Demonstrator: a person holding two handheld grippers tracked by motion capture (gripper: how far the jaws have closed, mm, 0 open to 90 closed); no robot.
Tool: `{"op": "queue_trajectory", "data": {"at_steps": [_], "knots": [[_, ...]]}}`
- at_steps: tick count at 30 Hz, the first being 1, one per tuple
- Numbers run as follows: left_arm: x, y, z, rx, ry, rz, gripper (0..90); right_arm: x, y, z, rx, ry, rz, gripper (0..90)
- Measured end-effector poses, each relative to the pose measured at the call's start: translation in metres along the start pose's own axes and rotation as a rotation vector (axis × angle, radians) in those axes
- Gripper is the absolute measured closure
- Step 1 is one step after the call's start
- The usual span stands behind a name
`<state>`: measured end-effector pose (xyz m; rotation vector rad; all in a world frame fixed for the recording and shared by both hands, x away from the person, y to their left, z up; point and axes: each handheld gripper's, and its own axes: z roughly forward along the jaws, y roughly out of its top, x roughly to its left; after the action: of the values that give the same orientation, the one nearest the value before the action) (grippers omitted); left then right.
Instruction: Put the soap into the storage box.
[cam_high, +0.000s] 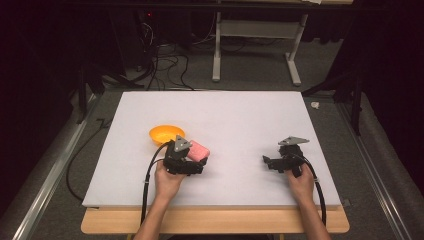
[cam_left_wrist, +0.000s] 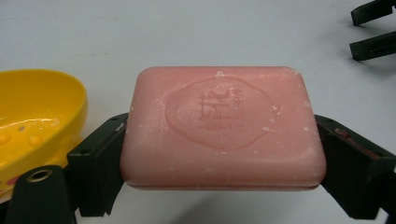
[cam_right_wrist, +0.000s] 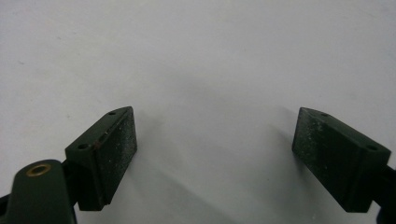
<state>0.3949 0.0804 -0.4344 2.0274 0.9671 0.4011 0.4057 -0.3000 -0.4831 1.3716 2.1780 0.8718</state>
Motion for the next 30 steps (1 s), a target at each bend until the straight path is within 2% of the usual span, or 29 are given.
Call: {"op": "queue_trajectory", "data": {"at_steps": [13,21,27,30], "knots": [[0.007,0.001,-0.015,-0.025,0.019,-0.005,13.6,0.0,0.0,0.0,0.0,-0.001,0.0,14.5],[0.018,-0.002,-0.029,-0.036,0.051,-0.026,13.6,0.0,0.0,0.0,0.0,-0.001,0.0,14.5],[0.026,-0.002,-0.037,-0.051,0.075,-0.059,13.6,0.0,0.0,0.0,-0.002,-0.002,0.0,14.5],[0.027,-0.001,-0.04,-0.05,0.084,-0.059,13.6,0.0,0.0,0.0,-0.002,-0.003,0.0,14.5]]}}
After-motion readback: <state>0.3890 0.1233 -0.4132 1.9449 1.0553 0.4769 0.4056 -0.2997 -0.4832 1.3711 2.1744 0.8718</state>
